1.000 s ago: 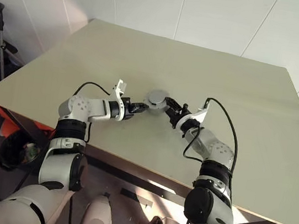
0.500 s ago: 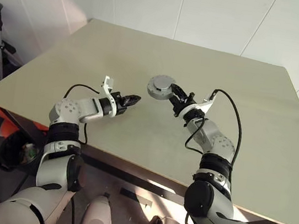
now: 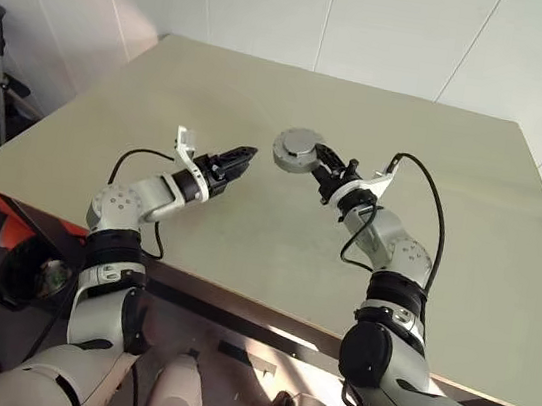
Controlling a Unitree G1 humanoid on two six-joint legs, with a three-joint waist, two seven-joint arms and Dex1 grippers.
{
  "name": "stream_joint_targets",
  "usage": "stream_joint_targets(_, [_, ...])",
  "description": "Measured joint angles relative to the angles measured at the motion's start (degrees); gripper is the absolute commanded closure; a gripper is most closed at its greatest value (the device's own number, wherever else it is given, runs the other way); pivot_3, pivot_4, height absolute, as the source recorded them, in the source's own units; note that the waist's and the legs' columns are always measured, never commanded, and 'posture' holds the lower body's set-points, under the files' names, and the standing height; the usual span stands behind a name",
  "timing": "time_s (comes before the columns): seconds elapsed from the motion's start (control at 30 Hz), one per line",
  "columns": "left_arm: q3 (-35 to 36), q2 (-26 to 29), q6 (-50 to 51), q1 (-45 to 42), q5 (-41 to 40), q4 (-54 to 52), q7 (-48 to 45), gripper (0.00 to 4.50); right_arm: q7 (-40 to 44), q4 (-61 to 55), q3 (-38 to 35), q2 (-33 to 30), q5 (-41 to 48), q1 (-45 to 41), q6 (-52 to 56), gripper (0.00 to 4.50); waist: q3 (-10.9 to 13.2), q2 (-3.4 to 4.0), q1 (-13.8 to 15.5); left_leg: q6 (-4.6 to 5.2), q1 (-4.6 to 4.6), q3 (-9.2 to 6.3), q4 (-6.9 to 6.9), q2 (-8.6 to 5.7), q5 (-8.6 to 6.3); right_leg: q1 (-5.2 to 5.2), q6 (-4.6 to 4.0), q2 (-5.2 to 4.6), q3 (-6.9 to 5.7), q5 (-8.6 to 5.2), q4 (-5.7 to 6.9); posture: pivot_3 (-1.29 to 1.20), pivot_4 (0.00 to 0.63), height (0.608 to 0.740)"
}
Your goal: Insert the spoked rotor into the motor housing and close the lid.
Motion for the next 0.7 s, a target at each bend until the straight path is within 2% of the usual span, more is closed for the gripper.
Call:
stream_joint_targets(0.07, [1.8,-0.3,0.5,-0.5,-2.0,1.3,1.6,0.15,-0.4,0.1,0.0,-0.1,0.2,0.0,-0.1,2.83,0.0,0.00,0.0,0.00,0.00,0.00,0.01,0.01,0.00,0.00,0.00,0.00,0.00,0.00,0.02,0.00,0.000,0.740])
stream_joint_targets(0.1, [2.8,-0.3,0.8,-1.0,-2.9,2.3,2.4,0.03,-0.5,0.1,0.0,-0.2,0.3,0.0,-0.1,2.83,0.0,0.00,0.0,0.00,0.00,0.00,0.02,0.01,0.00,0.00,0.00,0.01,0.00,0.00,0.03,0.00,0.000,0.740])
stream_joint_targets(0.2, [7.3,-0.4,4.2,-2.9,-8.5,7.4,4.4,0.03,-1.0,0.1,0.0,-0.3,1.7,0.0,0.0,2.83,0.0,0.00,0.0,0.00,-0.01,0.00,0.05,-0.02,0.00,0.00,0.01,0.00,0.02,0.01,0.03,0.00,0.000,0.740])
stream_joint_targets(0.3, [8.6,-0.7,6.4,-4.8,-12.0,10.5,5.3,0.03,-2.2,-0.4,0.1,0.2,3.9,0.0,0.6,2.83,0.0,0.00,0.1,0.01,-0.05,-0.01,0.06,-0.01,0.00,-0.03,0.02,0.00,0.00,0.01,0.04,0.00,0.000,0.740])
stream_joint_targets(0.5, [8.2,-0.3,6.0,-6.7,-12.6,15.4,6.2,0.03,-6.2,-5.6,1.4,2.3,9.6,0.3,3.3,2.83,0.0,0.00,0.4,0.02,-0.05,-0.02,0.03,-0.01,-0.01,-0.06,0.04,0.01,0.01,0.02,0.02,0.00,0.000,0.740])
stream_joint_targets(0.7, [7.4,0.4,5.0,-6.7,-12.6,16.3,6.1,0.03,-10.5,-11.7,5.4,2.7,16.0,4.4,6.6,2.83,0.0,-0.01,0.9,0.09,-0.04,-0.05,0.05,-0.01,-0.06,0.00,0.08,0.00,-0.02,0.05,0.01,0.00,0.000,0.740])
